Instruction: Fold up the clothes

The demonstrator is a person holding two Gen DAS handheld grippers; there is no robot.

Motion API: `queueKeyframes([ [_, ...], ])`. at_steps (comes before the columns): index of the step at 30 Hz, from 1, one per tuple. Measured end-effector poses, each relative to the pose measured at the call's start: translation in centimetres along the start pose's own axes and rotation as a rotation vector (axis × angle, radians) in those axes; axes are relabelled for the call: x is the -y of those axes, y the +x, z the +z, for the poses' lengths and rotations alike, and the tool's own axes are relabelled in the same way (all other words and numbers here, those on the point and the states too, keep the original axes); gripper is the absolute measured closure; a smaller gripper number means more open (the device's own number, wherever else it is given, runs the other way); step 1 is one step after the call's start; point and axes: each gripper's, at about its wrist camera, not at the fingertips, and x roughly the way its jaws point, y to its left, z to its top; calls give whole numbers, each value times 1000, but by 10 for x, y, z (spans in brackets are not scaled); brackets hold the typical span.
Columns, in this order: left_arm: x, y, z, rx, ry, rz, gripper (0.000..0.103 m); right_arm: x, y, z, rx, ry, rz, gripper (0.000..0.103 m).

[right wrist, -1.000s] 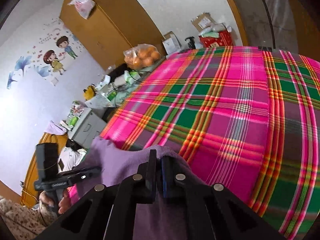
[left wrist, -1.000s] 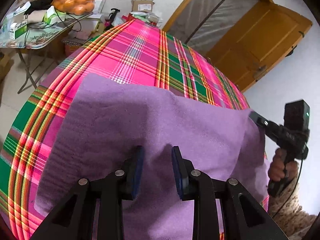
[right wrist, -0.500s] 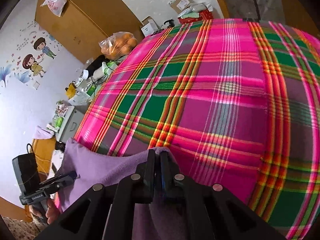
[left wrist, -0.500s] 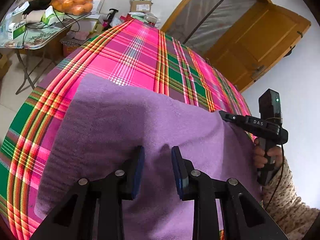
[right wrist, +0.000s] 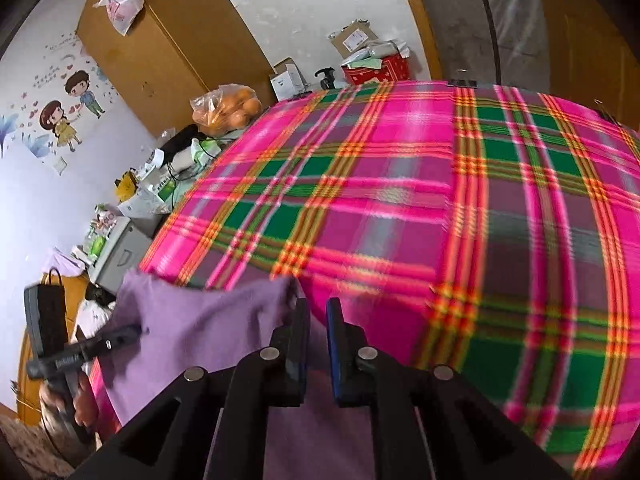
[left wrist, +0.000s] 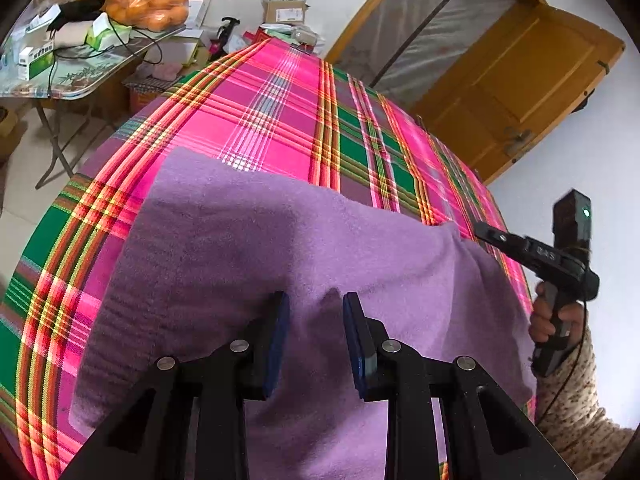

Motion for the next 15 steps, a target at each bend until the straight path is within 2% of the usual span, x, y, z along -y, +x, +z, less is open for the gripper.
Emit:
queueKeyframes([
  [10,3,2,0,-1,2,18,74,5,-4,-24,-2,24,196,78],
  [13,3,2,0,-3,4,22,74,-1,-1,-29,-34,7,193,75],
  [15,4,2,0,-4,7,28,74,-4,0,-30,-20,-2,173,75],
])
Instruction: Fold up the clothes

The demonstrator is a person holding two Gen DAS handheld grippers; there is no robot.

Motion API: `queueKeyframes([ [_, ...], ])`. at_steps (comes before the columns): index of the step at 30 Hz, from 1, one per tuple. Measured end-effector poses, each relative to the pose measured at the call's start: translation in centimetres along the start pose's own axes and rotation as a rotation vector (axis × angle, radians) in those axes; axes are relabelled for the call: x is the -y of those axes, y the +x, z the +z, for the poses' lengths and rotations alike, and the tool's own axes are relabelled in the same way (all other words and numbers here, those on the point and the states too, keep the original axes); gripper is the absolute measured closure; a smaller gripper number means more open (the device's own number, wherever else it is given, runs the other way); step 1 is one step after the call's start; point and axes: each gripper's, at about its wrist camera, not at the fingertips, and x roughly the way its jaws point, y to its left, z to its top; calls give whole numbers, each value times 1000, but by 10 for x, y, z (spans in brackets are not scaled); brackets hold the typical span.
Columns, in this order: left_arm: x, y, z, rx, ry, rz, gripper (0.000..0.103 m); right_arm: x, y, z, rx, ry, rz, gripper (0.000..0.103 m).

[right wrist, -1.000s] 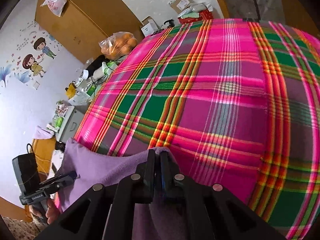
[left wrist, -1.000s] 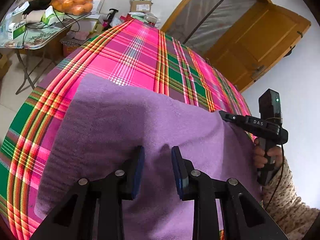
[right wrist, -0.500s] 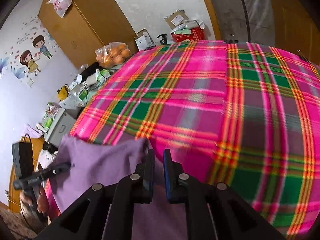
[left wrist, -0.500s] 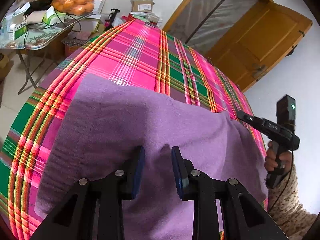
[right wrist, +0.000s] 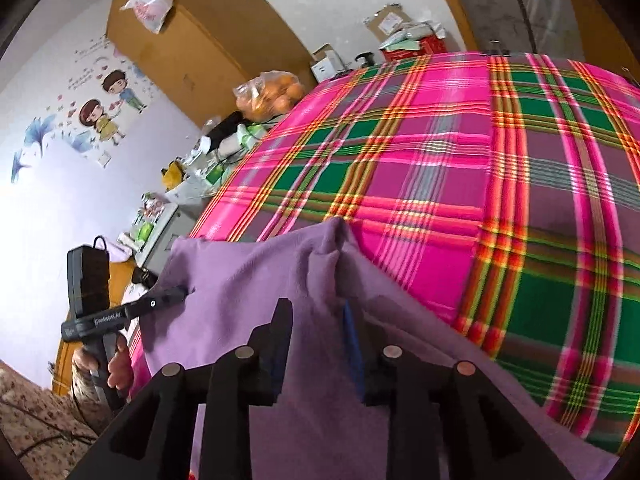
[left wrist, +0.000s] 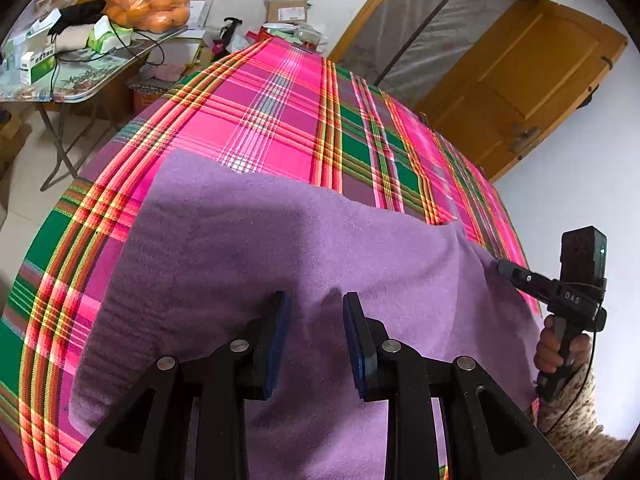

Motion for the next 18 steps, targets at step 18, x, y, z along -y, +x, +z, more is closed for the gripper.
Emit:
queueKeyframes([
  [18,-2,0,-1,12,-5,-15,74,12,15,10,23,23,-225,94],
])
